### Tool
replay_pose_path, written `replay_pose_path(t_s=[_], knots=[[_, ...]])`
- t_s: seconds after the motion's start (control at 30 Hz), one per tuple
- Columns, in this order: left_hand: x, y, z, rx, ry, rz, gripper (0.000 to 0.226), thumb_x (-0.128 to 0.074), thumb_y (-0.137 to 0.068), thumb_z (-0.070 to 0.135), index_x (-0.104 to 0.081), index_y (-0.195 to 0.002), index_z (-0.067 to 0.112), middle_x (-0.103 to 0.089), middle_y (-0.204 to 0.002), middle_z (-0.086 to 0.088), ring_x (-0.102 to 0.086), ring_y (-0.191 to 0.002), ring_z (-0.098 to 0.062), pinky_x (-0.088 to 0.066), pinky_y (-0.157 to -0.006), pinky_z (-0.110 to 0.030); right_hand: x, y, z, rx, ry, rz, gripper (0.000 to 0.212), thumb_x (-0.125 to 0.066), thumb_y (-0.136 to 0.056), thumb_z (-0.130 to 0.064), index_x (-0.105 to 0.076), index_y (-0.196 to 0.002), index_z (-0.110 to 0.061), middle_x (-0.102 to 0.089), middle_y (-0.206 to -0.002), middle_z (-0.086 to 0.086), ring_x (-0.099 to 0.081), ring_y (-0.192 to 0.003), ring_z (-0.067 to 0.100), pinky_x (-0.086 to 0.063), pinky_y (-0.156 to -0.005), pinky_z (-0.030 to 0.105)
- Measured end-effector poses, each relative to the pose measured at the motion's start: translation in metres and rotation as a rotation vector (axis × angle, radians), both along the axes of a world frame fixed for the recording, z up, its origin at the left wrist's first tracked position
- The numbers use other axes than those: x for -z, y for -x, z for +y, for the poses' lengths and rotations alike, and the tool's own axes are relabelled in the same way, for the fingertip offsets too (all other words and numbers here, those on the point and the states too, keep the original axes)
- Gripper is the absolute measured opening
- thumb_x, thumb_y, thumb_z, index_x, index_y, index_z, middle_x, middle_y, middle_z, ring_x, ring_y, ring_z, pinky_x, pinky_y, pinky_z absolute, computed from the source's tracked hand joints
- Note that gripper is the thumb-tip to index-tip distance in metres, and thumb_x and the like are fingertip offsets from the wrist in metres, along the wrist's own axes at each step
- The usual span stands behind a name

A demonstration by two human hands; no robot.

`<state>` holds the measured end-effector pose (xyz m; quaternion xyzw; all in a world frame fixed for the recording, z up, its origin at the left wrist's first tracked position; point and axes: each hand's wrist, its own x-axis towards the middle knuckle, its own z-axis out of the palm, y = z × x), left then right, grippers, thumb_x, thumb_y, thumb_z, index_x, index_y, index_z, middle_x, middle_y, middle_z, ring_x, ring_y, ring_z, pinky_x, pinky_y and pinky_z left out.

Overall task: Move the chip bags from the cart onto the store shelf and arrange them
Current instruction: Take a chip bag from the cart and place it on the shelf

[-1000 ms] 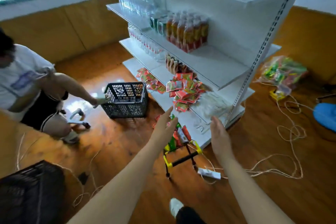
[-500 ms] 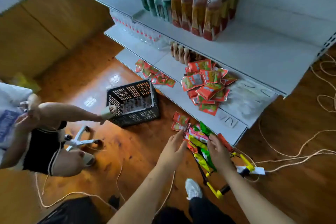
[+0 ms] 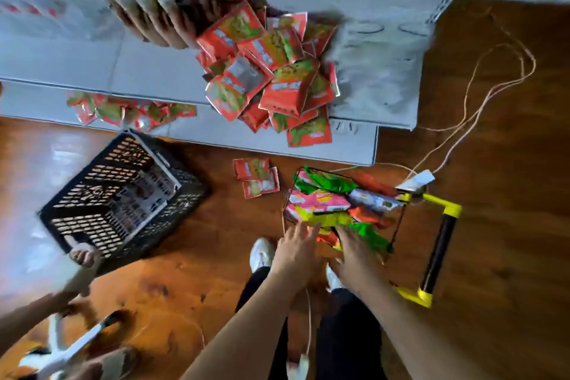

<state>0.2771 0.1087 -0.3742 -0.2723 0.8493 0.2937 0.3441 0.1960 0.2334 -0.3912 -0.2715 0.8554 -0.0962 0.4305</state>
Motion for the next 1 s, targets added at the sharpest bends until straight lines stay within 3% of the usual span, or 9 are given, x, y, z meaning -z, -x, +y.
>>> replay_pose_path(t_s=[0.1, 0.17, 0.33, 0.4, 0.47, 0.63, 0.77, 1.0], knots=[[0.075, 0.004, -0.005, 0.131, 0.017, 0.0, 0.083, -0.062, -0.09, 0.027, -0.012, -0.156, 0.025, -0.015, -0.161, -0.007, -0.018, -0.146, -0.034, -0.028, -0.114, -0.048, 0.066, -0.01, -0.012, -0.151, -0.082, 0.136, 0.097, -0.071, -0.076, -0.043, -0.02, -0.152, -0.014, -0.028, -0.155, 0.007, -0.034, -0.14, 0.026, -0.035, -0.111, 0.04], [0.116, 0.003, -0.007, 0.124, 0.057, 0.035, 0.087, -0.065, -0.086, 0.027, -0.014, -0.156, 0.025, -0.026, -0.157, -0.004, -0.029, -0.141, -0.033, -0.032, -0.11, -0.047, 0.103, -0.014, -0.019, -0.158, -0.123, 0.256, 0.1, -0.078, -0.066, -0.043, -0.03, -0.149, -0.013, -0.039, -0.148, 0.007, -0.042, -0.133, 0.028, -0.042, -0.106, 0.043], [0.169, 0.003, -0.024, 0.063, 0.059, 0.232, 0.065, -0.068, -0.08, 0.023, -0.043, -0.14, 0.025, -0.052, -0.136, 0.001, -0.055, -0.117, -0.032, -0.047, -0.091, -0.042, 0.153, -0.008, -0.033, -0.089, -0.014, 0.521, 0.046, -0.066, -0.07, -0.011, -0.062, -0.116, -0.013, -0.06, -0.114, 0.009, -0.056, -0.107, 0.033, -0.045, -0.095, 0.042], [0.175, 0.001, -0.033, 0.04, 0.069, 0.336, 0.054, -0.071, -0.078, 0.023, -0.053, -0.129, 0.024, -0.058, -0.124, 0.002, -0.062, -0.105, -0.032, -0.052, -0.078, -0.041, 0.158, -0.005, -0.033, -0.045, 0.054, 0.512, 0.038, -0.063, -0.066, -0.002, -0.066, -0.103, -0.011, -0.061, -0.103, 0.009, -0.056, -0.1, 0.035, -0.045, -0.089, 0.043], [0.17, -0.004, -0.039, 0.019, 0.068, 0.414, 0.048, -0.073, -0.078, 0.024, -0.059, -0.124, 0.025, -0.06, -0.121, 0.005, -0.064, -0.101, -0.028, -0.053, -0.073, -0.039, 0.152, -0.008, -0.029, 0.001, 0.134, 0.478, 0.039, -0.065, -0.066, 0.0, -0.067, -0.103, -0.012, -0.062, -0.099, 0.006, -0.056, -0.097, 0.034, -0.047, -0.083, 0.04], [0.134, -0.019, -0.05, -0.101, -0.095, 0.494, 0.052, -0.074, -0.078, 0.029, -0.056, -0.127, 0.032, -0.055, -0.127, 0.016, -0.06, -0.111, -0.017, -0.055, -0.084, -0.036, 0.117, -0.017, -0.028, 0.059, 0.25, 0.431, 0.051, -0.067, -0.069, 0.001, -0.068, -0.115, -0.02, -0.064, -0.103, 0.0, -0.057, -0.099, 0.029, -0.05, -0.084, 0.041], [0.119, -0.027, -0.061, -0.023, -0.094, 0.468, 0.07, -0.076, -0.075, 0.034, -0.048, -0.139, 0.03, -0.05, -0.138, 0.01, -0.05, -0.121, -0.022, -0.046, -0.1, -0.039, 0.093, -0.02, -0.026, 0.122, 0.292, 0.384, 0.048, -0.072, -0.073, -0.005, -0.067, -0.117, -0.022, -0.064, -0.102, -0.003, -0.058, -0.1, 0.024, -0.05, -0.087, 0.039], [0.113, -0.029, -0.069, 0.084, -0.131, 0.442, 0.085, -0.075, -0.07, 0.055, -0.039, -0.145, 0.04, -0.037, -0.15, 0.011, -0.036, -0.139, -0.021, -0.037, -0.111, -0.046, 0.071, -0.02, -0.012, 0.217, 0.399, 0.31, 0.036, -0.076, -0.079, -0.029, -0.071, -0.114, -0.022, -0.067, -0.1, -0.006, -0.06, -0.098, 0.017, -0.045, -0.099, 0.04]])
